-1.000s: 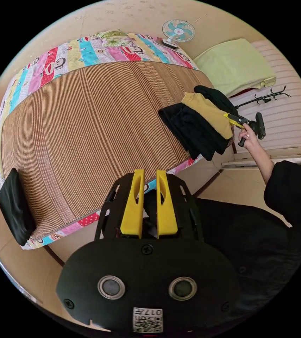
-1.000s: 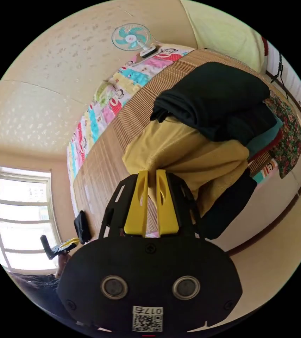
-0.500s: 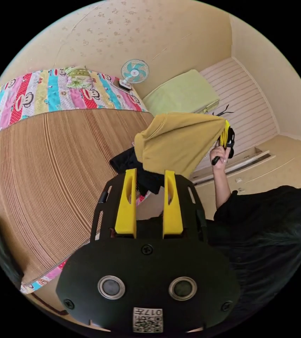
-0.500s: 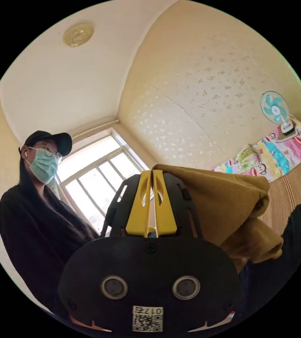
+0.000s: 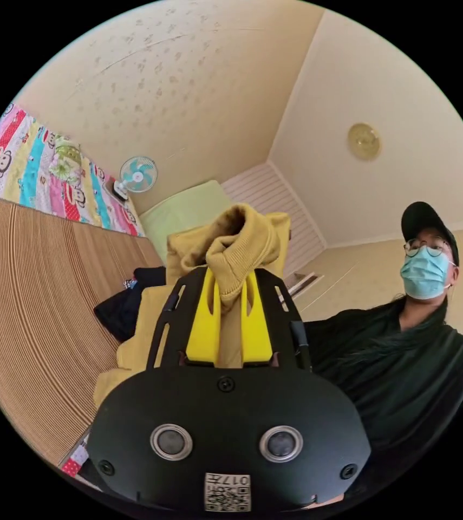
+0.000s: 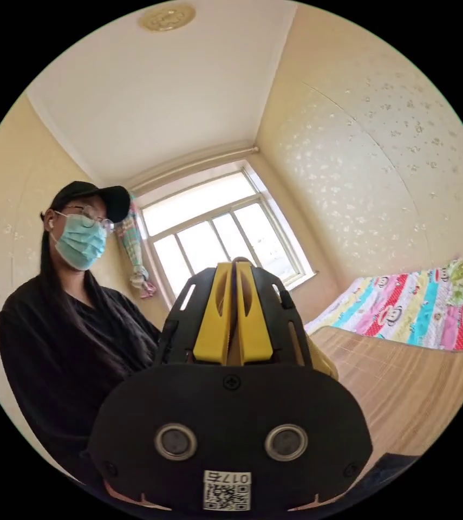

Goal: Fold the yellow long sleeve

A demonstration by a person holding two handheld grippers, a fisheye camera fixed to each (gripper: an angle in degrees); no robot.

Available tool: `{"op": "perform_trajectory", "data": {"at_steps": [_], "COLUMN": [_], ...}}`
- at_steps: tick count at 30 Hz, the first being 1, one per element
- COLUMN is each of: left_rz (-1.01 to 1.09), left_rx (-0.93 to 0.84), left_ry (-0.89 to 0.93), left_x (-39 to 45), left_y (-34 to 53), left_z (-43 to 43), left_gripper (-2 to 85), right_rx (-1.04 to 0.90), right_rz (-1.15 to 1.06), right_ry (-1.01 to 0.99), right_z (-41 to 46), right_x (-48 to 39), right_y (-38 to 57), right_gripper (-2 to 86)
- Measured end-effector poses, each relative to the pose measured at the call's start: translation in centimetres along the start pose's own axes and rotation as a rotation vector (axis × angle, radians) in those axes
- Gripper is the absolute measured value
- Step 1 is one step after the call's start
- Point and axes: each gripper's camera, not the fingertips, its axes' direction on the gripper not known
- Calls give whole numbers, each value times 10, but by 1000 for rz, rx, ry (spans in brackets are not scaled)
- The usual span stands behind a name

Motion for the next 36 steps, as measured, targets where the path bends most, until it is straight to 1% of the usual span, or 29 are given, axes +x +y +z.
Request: {"op": "perform_trajectory", "data": {"at_steps": [2, 3, 4, 5, 6, 7, 8, 9, 10, 11, 13, 15, 18, 20, 21, 24, 26, 28, 29, 31, 32, 33, 35, 36], "left_rz": [68, 114, 141, 159, 146, 146, 140, 113, 97, 80, 54, 8, -35, -24, -2, 19, 7, 14, 35, 59, 67, 75, 84, 77], "left_rx": [-5, -29, -30, -36, -72, -93, -138, -167, -166, -154, -123, -85, -53, -47, -28, -64, -75, -75, -117, -159, -164, -181, -181, -165], "left_ry": [-9, -58, -66, -94, -181, -239, -345, -396, -399, -370, -320, -275, -263, -292, -314, -341, -381, -389, -364, -286, -249, -223, -225, -254], "left_x": [25, 40, 47, 55, 58, 59, 58, 56, 54, 52, 52, 56, 66, 76, 86, 101, 106, 109, 108, 106, 106, 104, 104, 105], "left_y": [-11, -17, -20, -25, -31, -34, -37, -39, -39, -40, -43, -46, -43, -42, -41, -44, -45, -44, -45, -41, -35, -25, -6, 8], "left_z": [-9, -7, -6, 0, 11, 18, 32, 44, 49, 55, 61, 69, 83, 90, 90, 92, 84, 74, 72, 66, 60, 57, 50, 43], "left_gripper": [42, 37, 34, 32, 29, 28, 26, 25, 25, 25, 28, 37, 48, 50, 51, 51, 51, 52, 55, 78, 108, 126, 135, 136], "right_rx": [-201, -250, -314, -326, -324, -310, -286, -274, -265, -276, -302, -300, -298, -298, -296, -355, -319, -322, -289, -217, -163, -156, -139, -129], "right_rz": [92, 99, 81, 59, 56, 65, 74, 78, 97, 147, 190, 169, 113, 28, 3, -82, -144, -178, -202, -247, -286, -297, -280, -276], "right_ry": [384, 457, 567, 606, 598, 545, 458, 415, 359, 368, 432, 496, 595, 771, 816, 933, 1038, 1078, 1077, 1080, 1083, 1075, 1051, 1050], "right_z": [26, 34, 51, 63, 68, 77, 85, 89, 99, 110, 124, 134, 153, 173, 178, 202, 195, 187, 178, 163, 153, 151, 146, 145], "right_x": [10, 10, 6, -4, -10, -24, -40, -48, -63, -75, -89, -103, -121, -131, -132, -129, -139, -143, -147, -158, -167, -170, -172, -171], "right_y": [-4, -2, 5, 14, 20, 30, 40, 46, 59, 73, 92, 105, 103, 96, 96, 91, 79, 68, 60, 44, 31, 24, -5, -11], "right_gripper": [47, 56, 74, 91, 95, 104, 112, 115, 118, 120, 124, 131, 149, 160, 159, 140, 86, 65, 60, 57, 55, 54, 52, 51]}}
